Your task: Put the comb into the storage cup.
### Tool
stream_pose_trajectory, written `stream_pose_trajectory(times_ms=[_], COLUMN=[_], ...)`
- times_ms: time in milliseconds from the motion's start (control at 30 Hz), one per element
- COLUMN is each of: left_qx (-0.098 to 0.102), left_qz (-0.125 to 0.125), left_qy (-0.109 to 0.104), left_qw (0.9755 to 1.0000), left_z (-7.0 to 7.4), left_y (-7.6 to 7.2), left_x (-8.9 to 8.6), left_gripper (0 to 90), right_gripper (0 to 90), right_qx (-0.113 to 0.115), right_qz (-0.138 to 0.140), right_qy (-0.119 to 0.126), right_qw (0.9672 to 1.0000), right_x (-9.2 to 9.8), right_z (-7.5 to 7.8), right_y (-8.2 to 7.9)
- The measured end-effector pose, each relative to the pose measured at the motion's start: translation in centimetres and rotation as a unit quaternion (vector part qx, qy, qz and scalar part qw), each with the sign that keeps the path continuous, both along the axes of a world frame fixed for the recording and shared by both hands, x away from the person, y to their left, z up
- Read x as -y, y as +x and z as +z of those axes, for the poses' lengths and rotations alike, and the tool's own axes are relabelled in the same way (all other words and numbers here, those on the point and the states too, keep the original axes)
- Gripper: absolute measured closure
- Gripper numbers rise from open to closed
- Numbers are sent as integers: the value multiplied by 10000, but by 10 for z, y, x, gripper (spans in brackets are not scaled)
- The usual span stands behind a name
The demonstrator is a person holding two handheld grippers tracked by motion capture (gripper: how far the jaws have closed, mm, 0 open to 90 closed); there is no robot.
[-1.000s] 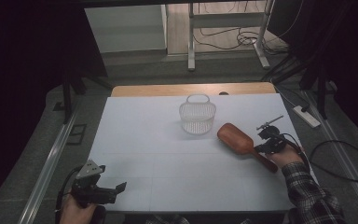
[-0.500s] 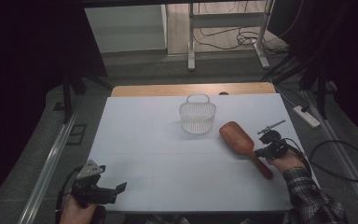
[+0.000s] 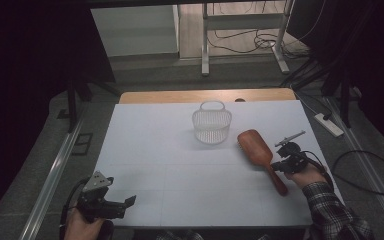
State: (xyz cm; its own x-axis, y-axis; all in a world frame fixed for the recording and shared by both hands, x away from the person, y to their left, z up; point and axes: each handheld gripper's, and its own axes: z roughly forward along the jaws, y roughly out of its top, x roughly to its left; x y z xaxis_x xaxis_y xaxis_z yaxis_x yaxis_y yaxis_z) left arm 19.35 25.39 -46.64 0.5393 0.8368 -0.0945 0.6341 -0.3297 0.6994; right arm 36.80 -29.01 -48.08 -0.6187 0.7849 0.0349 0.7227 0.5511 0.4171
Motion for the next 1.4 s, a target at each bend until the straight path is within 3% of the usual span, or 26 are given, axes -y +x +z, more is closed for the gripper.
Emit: stream_pose_trajectory(times_ms=[433, 667, 1400], left_qx=[-3, -5, -11], left_qz=[-15, -21, -34], left_qy=[30, 1, -49], left_qw=[10000, 10000, 10000], left_z=[0, 0, 0], left_y=[0, 0, 0], left_x=[1, 0, -1], left_gripper=[15, 15, 15], right_gripper=[804, 666, 260], right_qx=[386, 595, 729], right_qz=[-215, -284, -360], right_qy=[202, 197, 78], right_qw=[9988, 9976, 9967], right_x=[11, 11, 1], right_z=[17, 25, 35], right_y=[-5, -12, -24])
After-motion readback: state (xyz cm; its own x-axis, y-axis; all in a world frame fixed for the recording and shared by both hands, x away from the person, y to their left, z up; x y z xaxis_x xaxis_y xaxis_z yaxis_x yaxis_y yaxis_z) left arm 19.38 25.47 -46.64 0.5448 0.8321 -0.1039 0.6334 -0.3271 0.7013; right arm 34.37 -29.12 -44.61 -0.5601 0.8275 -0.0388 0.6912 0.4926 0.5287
